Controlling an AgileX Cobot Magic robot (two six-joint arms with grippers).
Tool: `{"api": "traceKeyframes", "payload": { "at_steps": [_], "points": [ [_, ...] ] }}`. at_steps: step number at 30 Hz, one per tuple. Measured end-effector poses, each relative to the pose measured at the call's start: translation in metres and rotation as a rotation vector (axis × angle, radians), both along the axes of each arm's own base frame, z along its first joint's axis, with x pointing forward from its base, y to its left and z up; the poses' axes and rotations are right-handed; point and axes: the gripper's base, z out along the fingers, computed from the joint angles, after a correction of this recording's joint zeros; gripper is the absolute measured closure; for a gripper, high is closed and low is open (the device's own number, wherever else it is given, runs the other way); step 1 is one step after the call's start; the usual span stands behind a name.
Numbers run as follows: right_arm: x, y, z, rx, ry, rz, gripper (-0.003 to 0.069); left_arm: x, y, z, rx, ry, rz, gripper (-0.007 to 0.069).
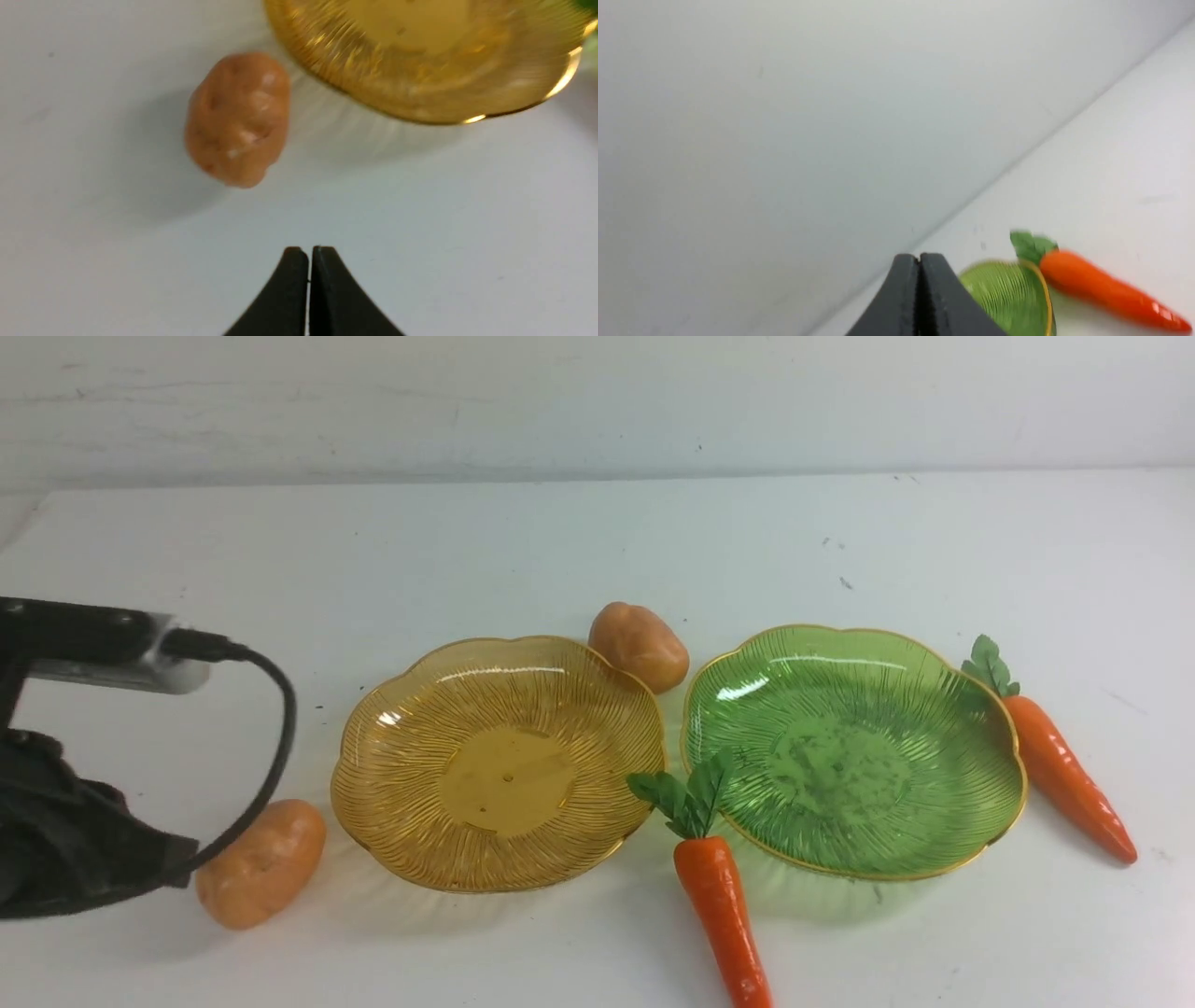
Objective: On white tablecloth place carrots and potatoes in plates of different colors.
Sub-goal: 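Put the potatoes from the left side into the left plate with the left gripper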
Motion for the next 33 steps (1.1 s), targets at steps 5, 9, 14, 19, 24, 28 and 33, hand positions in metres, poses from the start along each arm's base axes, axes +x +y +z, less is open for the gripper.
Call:
{"api": "traceKeyframes", "payload": {
  "at_steps": [5,9,14,19,24,28,33],
  "points": [
    [-0.009,0.018,0.056,-0.229,0.13,0.246,0.0674,0.045,-0.001,-0.017,0.038,0.105,-0.022,0.0628],
    [0.001,0.027,0.091,-0.41,0.276,0.415,0.0674,0.062,-0.002,-0.03,0.075,0.14,-0.101,0.0628],
    [0.017,0.034,0.097,-0.526,0.479,0.606,0.0674,0.076,-0.003,-0.034,0.123,0.095,-0.206,0.0619],
    [0.032,0.039,0.087,-0.547,0.603,0.721,0.0674,0.089,-0.004,-0.041,0.123,0.044,-0.221,0.0526],
    [0.035,0.042,0.088,-0.54,0.58,0.76,0.0674,0.099,-0.004,-0.053,0.13,0.043,-0.225,0.0319],
    [0.034,0.044,0.089,-0.528,0.557,0.78,0.0674,0.108,-0.004,-0.068,0.14,0.068,-0.229,0.0097],
    [0.034,0.045,0.09,-0.527,0.555,0.782,0.0674,0.118,-0.005,-0.092,0.13,0.125,-0.225,-0.0058]
  ]
}}
